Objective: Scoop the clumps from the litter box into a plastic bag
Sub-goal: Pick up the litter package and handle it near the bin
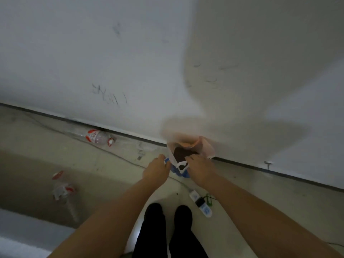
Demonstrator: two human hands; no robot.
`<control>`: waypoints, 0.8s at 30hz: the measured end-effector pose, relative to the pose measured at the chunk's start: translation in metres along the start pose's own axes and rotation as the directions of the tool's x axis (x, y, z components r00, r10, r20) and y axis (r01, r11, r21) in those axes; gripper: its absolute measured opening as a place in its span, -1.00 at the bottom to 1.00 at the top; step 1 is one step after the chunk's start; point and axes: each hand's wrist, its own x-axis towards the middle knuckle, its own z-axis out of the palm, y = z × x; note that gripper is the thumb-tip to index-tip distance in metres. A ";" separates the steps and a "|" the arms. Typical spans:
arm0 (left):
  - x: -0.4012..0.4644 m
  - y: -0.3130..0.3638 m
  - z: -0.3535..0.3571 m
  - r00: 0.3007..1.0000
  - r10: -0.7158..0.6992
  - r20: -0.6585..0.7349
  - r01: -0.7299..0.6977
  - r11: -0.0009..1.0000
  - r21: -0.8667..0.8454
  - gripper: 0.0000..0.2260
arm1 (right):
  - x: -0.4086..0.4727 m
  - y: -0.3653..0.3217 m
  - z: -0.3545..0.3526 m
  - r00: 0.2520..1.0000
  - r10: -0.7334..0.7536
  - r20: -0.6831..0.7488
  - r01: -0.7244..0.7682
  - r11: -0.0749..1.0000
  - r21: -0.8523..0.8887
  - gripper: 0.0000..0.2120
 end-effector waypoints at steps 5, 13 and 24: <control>0.122 -0.011 0.049 0.994 -0.083 -0.073 0.077 0.994 -0.082 -0.59 | 0.089 0.008 0.082 0.998 -0.010 0.058 0.010 1.000 -0.014 -0.74; 0.189 -0.020 0.080 0.993 -0.033 -0.115 0.037 0.999 0.033 -0.84 | 0.084 0.035 0.126 0.997 0.074 0.002 -0.074 0.995 0.069 -0.80; 0.179 -0.051 0.075 0.992 -0.023 -0.128 0.024 1.000 0.011 -0.91 | 0.142 0.054 0.101 0.990 0.130 -0.059 -0.139 0.973 -0.182 -0.70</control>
